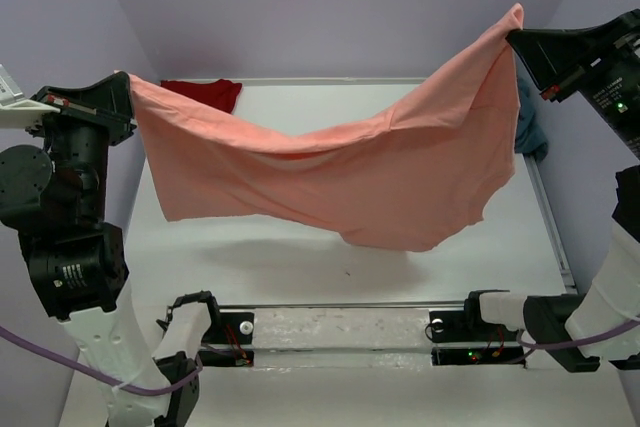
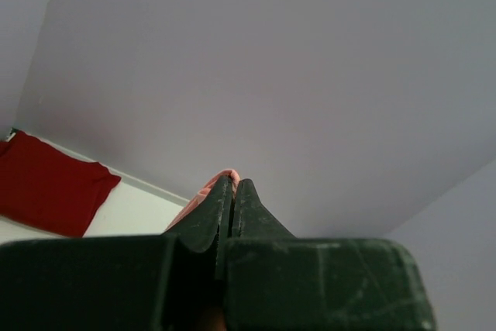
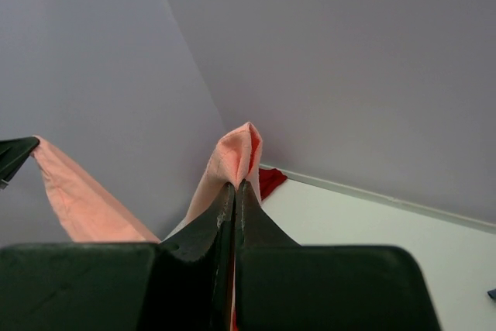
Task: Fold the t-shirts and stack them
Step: Flatten the tshirt out
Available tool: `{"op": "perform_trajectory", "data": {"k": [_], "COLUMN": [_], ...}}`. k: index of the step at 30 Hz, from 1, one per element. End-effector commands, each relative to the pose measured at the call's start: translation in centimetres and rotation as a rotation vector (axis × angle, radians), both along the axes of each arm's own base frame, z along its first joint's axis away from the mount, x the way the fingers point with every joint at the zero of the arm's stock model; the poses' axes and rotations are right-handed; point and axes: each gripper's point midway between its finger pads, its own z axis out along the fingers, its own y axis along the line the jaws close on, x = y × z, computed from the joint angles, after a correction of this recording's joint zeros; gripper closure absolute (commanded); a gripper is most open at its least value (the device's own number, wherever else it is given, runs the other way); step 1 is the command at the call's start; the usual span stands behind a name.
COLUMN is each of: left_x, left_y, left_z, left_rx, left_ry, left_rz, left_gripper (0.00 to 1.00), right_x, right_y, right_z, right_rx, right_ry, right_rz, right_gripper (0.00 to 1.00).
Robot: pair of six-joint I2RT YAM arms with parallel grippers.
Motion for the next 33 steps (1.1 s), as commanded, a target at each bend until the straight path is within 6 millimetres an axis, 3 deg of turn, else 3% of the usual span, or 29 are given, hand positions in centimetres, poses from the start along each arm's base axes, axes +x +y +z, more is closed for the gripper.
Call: {"op": "perform_trajectory", "data": {"k": [1,5,8,12,15,20,21,23,25,26,28,29,30,32,33], "left_x": [1.8,6.3,8.5,8.4,7.2,4.1,3.4,1.2,-0.6,-3.0,-5.9,-7.0,-10.3,-12.1,-13.7], "left_y": [1.1,1.3,0.8,0.4,0.1,-2.8,-3.5,-5.1,-5.3,-5.1,-4.9,-4.2,-4.4,-3.6,-3.5], "left_z": [0.9,-1.5,-2.0,-1.4,-1.0,-0.5,0.0,0.5,0.8,1.8,2.8,3.2,4.9,4.7,5.2], "left_rx": [-0.012,-0.039,-0.051,-0.054,-0.037,0.015,0.019,0.043,0.035,0.051,0.073,0.088,0.110,0.119,0.119], "left_ry": [-0.045,0.050,0.078,0.053,0.041,-0.012,-0.041,-0.077,-0.098,-0.151,-0.195,-0.212,-0.270,-0.232,-0.222], "left_rz": [0.042,-0.001,-0.054,-0.073,-0.075,-0.210,-0.248,-0.320,-0.309,-0.268,-0.217,-0.156,-0.124,-0.055,-0.030], "left_gripper": [1.00,1.00,1.00,1.00,1.00,1.00,1.00,1.00,1.00,1.00,1.00,1.00,1.00,1.00,1.00], "right_x": [3.4,6.9,8.7,8.7,6.9,1.7,-1.0,-2.0,-4.2,-7.1,-8.6,-11.0,-12.4,-14.4,-16.9], "right_y": [-0.5,-0.2,0.3,1.0,1.7,5.1,5.5,5.3,4.8,3.8,2.7,1.2,0.3,-2.3,-4.5], "right_z": [0.1,-1.7,-1.9,-1.4,-0.8,-1.1,-0.8,-1.5,-1.4,-0.6,-1.4,-1.7,-1.5,-1.9,-1.1], "right_rx": [-0.011,-0.015,-0.013,-0.004,0.000,0.010,0.009,0.020,0.034,0.062,0.102,0.125,0.139,0.164,0.215], "right_ry": [-0.015,0.046,0.058,0.053,0.037,0.097,0.092,0.097,0.065,0.007,0.009,-0.014,-0.039,-0.058,-0.099], "right_rz": [-0.035,-0.022,0.006,0.057,0.111,0.411,0.462,0.443,0.390,0.313,0.225,0.124,0.063,-0.101,-0.218], "right_gripper": [1.00,1.00,1.00,1.00,1.00,1.00,1.00,1.00,1.00,1.00,1.00,1.00,1.00,1.00,1.00]}}
